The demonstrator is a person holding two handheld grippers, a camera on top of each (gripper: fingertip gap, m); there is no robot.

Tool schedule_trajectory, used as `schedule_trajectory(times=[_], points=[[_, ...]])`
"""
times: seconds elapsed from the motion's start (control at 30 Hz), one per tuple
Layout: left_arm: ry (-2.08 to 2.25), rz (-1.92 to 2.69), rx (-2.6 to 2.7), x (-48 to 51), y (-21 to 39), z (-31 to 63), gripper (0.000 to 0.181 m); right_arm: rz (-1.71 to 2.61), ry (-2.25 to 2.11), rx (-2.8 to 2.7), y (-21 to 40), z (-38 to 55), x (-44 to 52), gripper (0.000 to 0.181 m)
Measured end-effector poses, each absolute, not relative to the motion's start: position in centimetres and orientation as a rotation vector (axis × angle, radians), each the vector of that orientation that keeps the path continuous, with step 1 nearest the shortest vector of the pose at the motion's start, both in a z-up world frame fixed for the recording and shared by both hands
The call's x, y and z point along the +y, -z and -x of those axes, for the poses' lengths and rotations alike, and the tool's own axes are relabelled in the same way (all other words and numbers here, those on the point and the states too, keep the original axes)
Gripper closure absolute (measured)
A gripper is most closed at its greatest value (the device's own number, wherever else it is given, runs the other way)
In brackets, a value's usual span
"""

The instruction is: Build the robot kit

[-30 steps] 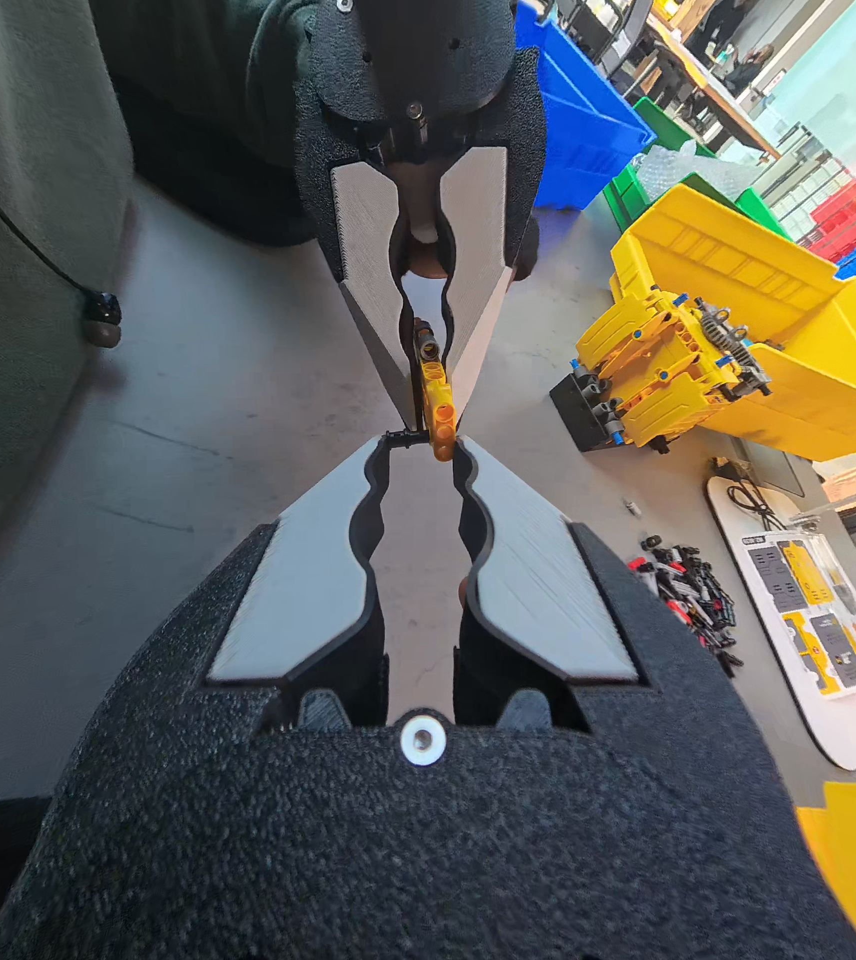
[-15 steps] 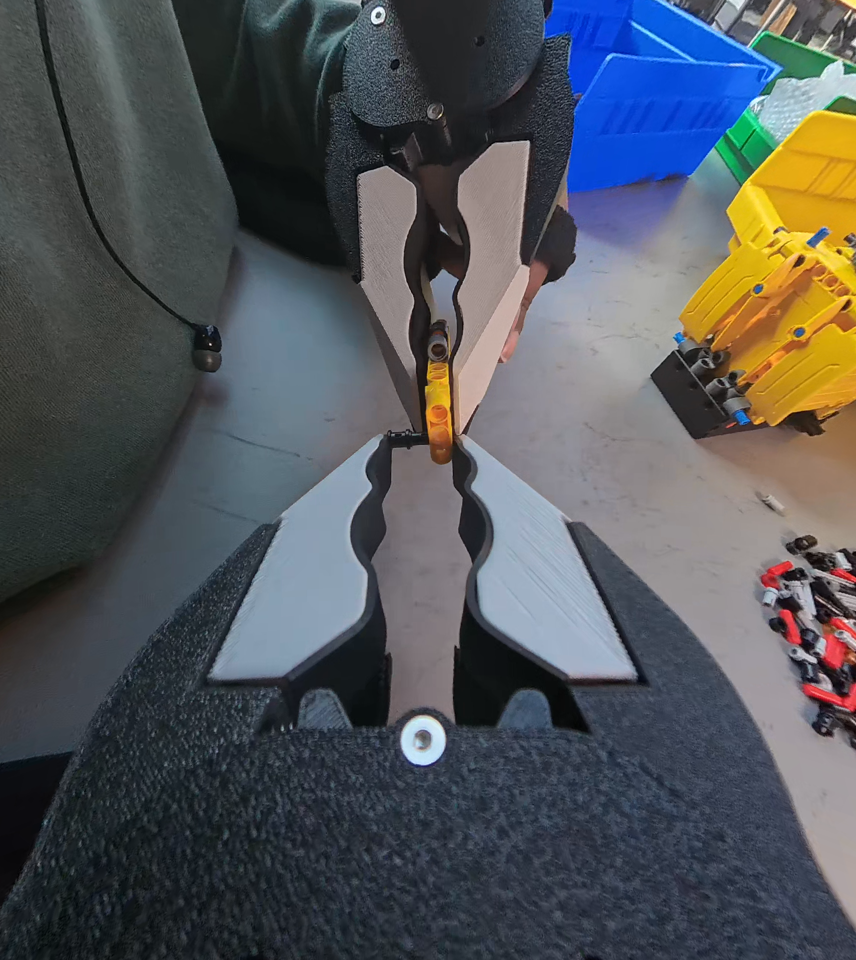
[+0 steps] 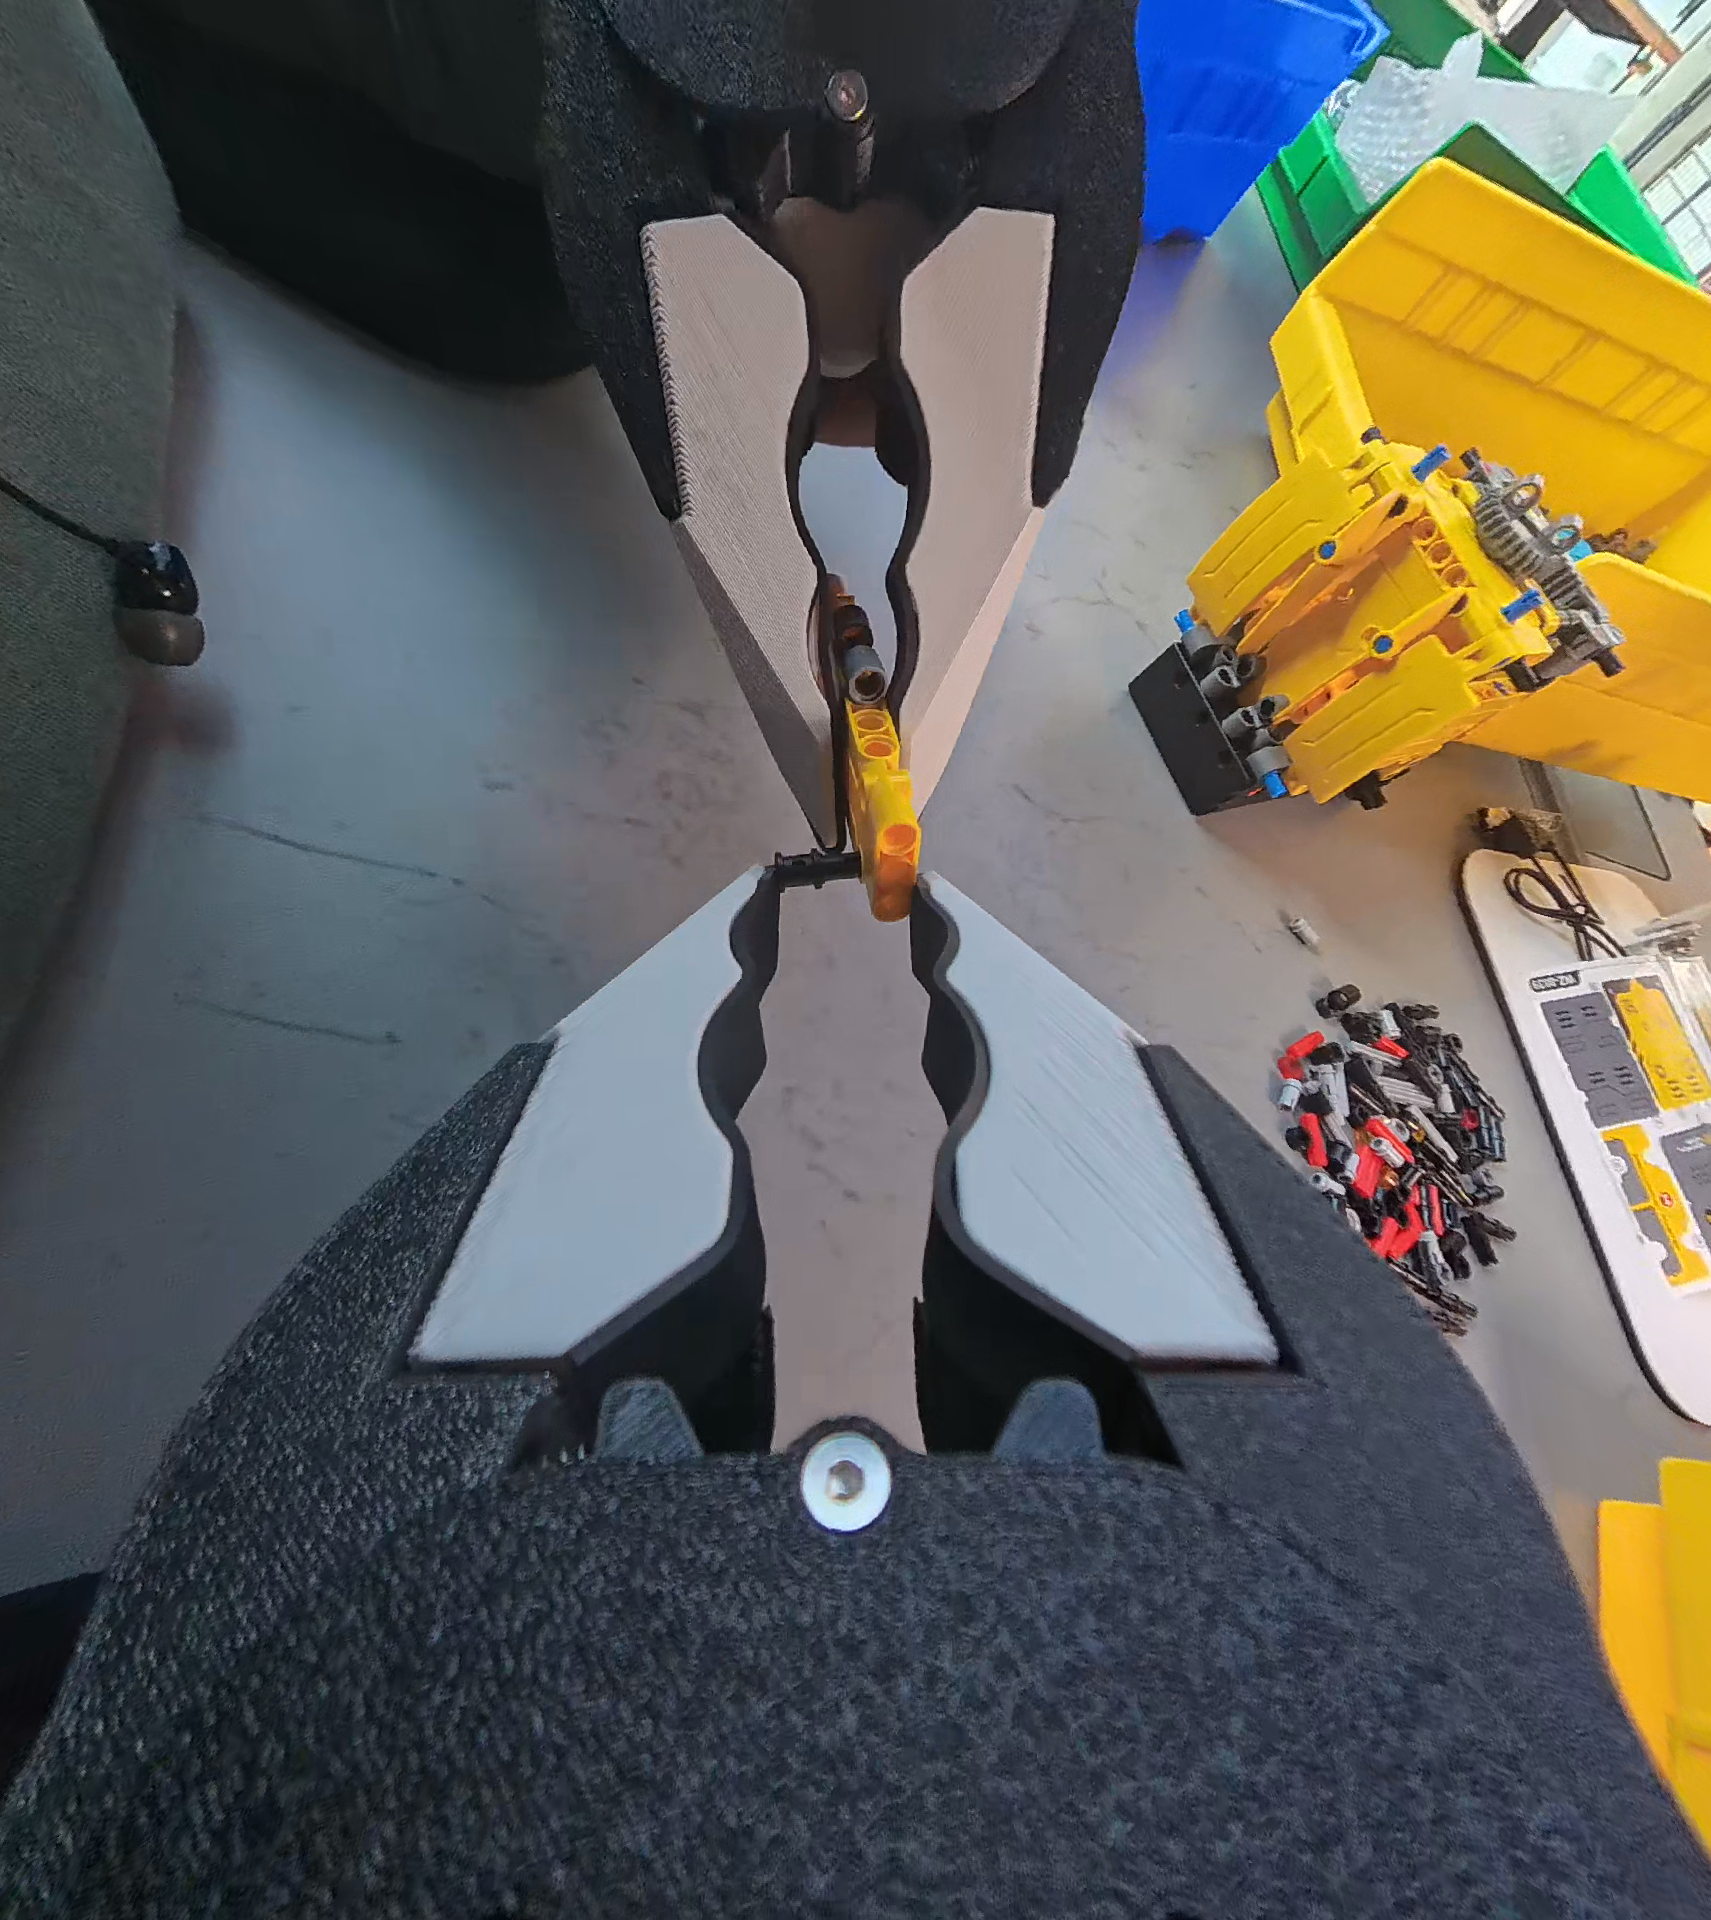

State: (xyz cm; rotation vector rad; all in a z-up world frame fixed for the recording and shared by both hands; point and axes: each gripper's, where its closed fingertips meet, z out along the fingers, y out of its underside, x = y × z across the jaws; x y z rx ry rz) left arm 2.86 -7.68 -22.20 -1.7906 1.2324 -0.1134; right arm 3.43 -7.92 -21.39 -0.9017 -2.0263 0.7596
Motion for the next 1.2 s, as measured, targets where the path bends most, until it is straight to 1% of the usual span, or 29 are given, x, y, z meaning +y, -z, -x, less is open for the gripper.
schedule_trajectory(times=[0.13,0.33,0.77,1.2], points=[[0.108,1.813,1.243,-7.72,22.67,-2.78,0.174,0.867,-0.697,-2.053,21.87,-3.53,-7.96,0.157],[0.132,1.848,1.208,-7.51,22.79,-2.48,0.175,0.89,-0.713,-2.017,21.61,-3.41,-7.74,0.157],[0.218,1.923,1.117,-7.32,22.97,-2.22,0.175,1.15,-0.935,-1.902,21.77,-2.86,-7.33,0.159],[0.441,1.958,1.056,-7.97,23.01,-3.14,0.175,1.212,-1.153,-1.911,21.62,-3.5,-7.82,0.159]])
